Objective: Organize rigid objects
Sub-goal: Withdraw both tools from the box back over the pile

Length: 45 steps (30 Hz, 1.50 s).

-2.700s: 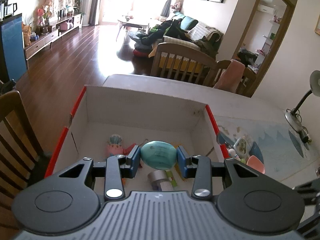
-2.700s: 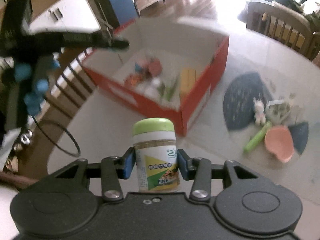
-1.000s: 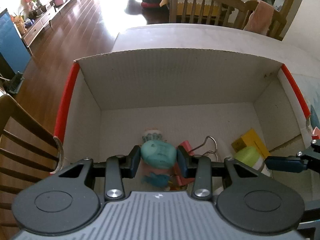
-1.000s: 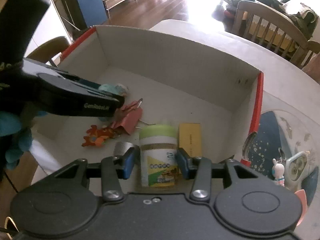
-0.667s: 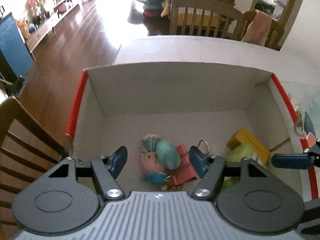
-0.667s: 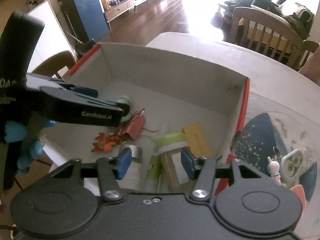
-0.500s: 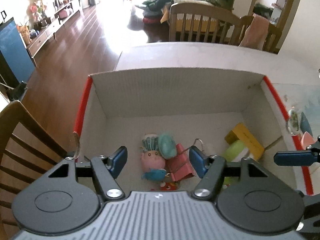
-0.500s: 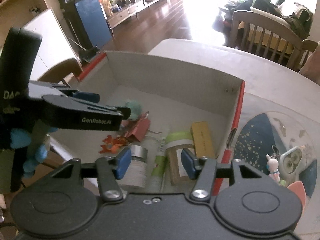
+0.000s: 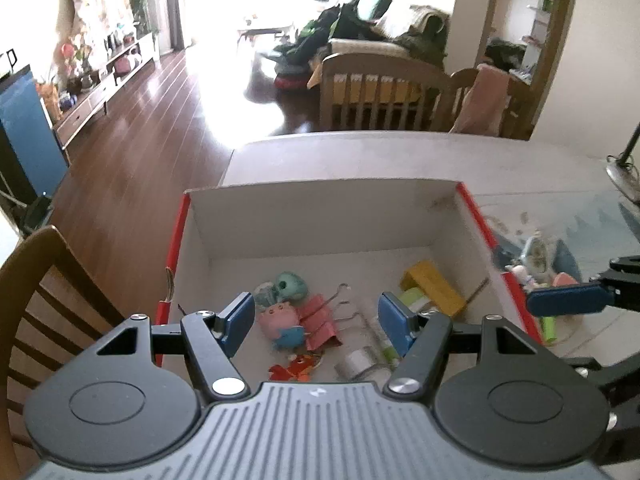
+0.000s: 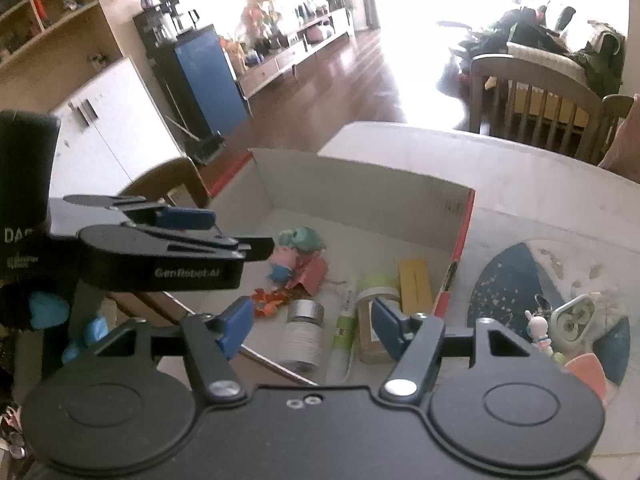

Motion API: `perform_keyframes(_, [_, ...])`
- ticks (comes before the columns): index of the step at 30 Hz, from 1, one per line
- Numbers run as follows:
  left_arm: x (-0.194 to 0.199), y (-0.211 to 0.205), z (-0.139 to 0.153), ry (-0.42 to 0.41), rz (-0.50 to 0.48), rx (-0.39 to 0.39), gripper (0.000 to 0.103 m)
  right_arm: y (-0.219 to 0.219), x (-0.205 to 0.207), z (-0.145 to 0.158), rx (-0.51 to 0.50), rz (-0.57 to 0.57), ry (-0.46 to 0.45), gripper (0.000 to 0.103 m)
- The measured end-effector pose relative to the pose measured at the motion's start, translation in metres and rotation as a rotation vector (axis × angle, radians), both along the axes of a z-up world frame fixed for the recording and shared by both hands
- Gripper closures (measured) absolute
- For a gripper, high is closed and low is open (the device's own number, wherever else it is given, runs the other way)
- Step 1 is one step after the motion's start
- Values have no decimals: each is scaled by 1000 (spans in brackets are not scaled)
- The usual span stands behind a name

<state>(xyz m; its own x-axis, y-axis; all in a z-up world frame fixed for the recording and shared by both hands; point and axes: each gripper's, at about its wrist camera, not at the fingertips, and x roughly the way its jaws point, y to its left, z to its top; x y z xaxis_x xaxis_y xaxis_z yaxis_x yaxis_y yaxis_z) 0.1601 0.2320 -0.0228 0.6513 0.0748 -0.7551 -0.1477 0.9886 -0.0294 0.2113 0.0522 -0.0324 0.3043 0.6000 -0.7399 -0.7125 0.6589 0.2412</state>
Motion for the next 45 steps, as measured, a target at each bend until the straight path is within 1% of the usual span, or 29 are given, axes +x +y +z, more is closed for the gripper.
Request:
perform_keyframes(2, [-5, -6, 8, -18, -6, 11, 35, -6, -3, 5, 18, 1, -16, 32])
perform_keyframes(4, [-8, -11, 16, -36, -9, 7, 35, -14, -7, 10, 38, 6, -28, 29])
perform_keyframes(5, [-10, -14, 20, -45, -10, 5, 35, -19, -8, 12, 47, 5, -36, 26])
perform_keyframes(9, [-16, -26, 33, -68, -12, 0, 35, -40, -14, 21, 91, 7, -56, 20])
perform_keyframes(10, [-17, -29, 36, -75, -12, -2, 33, -45, -15, 22, 98, 5, -63, 18])
perform_keyframes(11, [-19, -32, 38, -80, -13, -3, 32, -50, -16, 24, 105, 3, -67, 13])
perform_keyframes(12, [-21, -36, 39, -84, -15, -5, 32, -56, -18, 25, 114, 3, -70, 10])
perform_keyframes(16, [-27, -53, 41, -93, -26, -18, 32, -80, -25, 28, 135, -1, -89, 8])
perform_keyframes(18, [-28, -62, 42, -96, -29, -25, 29, -93, -28, 29, 138, -2, -104, 7])
perform_keyframes(19, [-28, -67, 42, -100, -30, -31, 26, -101, -30, 29, 139, -7, -110, 6])
perform_keyframes(20, [-30, -71, 41, -104, -31, -38, 23, -110, -30, 29, 142, -14, -114, 5])
perform_keyframes(25, [-29, -94, 37, -119, -42, -91, 22, -147, -30, 18, 132, -54, -114, 5])
perform_keyframes(28, [-28, -112, 32, -122, -62, -92, 18, -165, -27, 10, 116, -83, -115, 5])
perform_keyframes(34, [-16, -145, 22, -129, -84, -97, 18, -197, -18, -4, 81, -120, -126, 5])
perform_keyframes(39, [-7, -178, 9, -154, -136, -98, 17, -219, 1, -16, 51, -160, -124, 5])
perform_keyframes(40, [-5, -184, 5, -155, -141, -101, 13, -223, 7, -19, 44, -172, -121, 5])
perform_keyframes(41, [-4, -190, 1, -155, -144, -102, 6, -227, 12, -22, 35, -184, -120, 5])
perform_keyframes(42, [-2, -196, -3, -158, -143, -101, 3, -231, 19, -26, 24, -196, -118, 5])
perform_keyframes(43, [-1, -202, -8, -163, -141, -99, 1, -234, 25, -29, 13, -203, -116, 6])
perform_keyframes(45, [2, -211, -17, -157, -141, -95, 1, -239, 37, -37, -5, -217, -106, 6])
